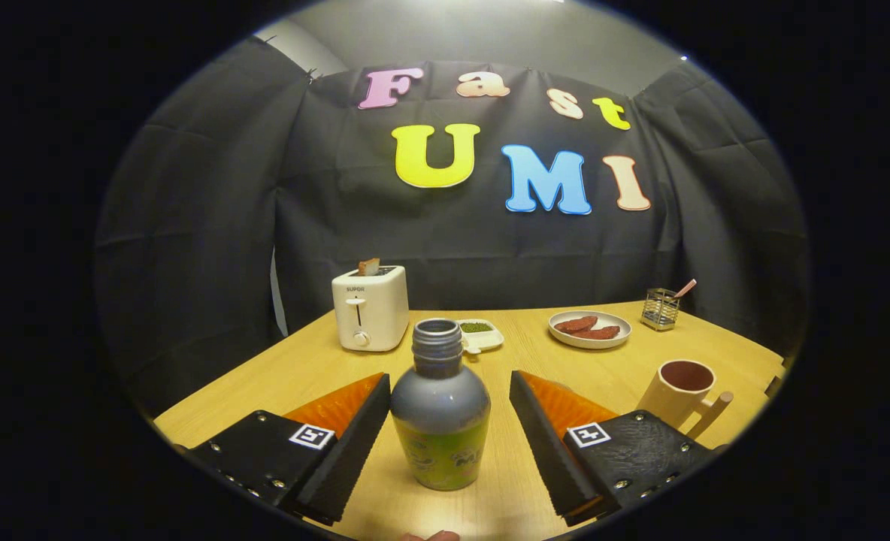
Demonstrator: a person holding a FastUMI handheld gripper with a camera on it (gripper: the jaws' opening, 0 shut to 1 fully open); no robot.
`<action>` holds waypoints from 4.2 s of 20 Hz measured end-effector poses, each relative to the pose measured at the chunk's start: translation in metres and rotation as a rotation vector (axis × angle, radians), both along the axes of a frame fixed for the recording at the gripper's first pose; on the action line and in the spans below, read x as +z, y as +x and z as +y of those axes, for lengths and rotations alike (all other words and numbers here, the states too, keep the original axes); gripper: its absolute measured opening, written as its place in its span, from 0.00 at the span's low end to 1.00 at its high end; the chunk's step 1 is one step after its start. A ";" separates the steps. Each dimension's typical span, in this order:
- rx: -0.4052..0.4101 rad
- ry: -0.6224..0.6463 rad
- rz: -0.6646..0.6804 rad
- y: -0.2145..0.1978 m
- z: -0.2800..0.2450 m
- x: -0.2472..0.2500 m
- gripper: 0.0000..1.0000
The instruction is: Take the bottle from table, then pour the juice into the cup, finally place the bottle on the coaster
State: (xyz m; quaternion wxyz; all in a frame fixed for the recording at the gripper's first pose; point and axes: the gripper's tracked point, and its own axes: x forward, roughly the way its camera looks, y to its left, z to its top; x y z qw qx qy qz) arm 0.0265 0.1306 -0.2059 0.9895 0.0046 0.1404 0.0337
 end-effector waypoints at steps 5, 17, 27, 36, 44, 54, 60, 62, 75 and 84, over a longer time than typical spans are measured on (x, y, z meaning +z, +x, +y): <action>0.015 -0.008 0.085 -0.005 0.003 -0.034 0.97; 0.036 -0.037 0.215 -0.019 0.008 -0.077 0.97; 0.029 0.003 0.241 -0.014 0.006 -0.071 0.79; -0.043 0.172 0.273 -0.013 -0.012 -0.041 0.77; -0.058 0.305 0.270 -0.012 -0.030 -0.024 0.77; -0.086 0.584 0.287 -0.013 -0.048 -0.023 0.77; -0.103 0.722 0.310 -0.012 -0.049 -0.028 0.77; -0.102 0.742 0.333 -0.012 -0.048 -0.031 0.77; -0.190 0.996 0.381 -0.012 -0.058 -0.039 0.77; -0.231 1.157 0.396 -0.008 -0.063 -0.034 0.77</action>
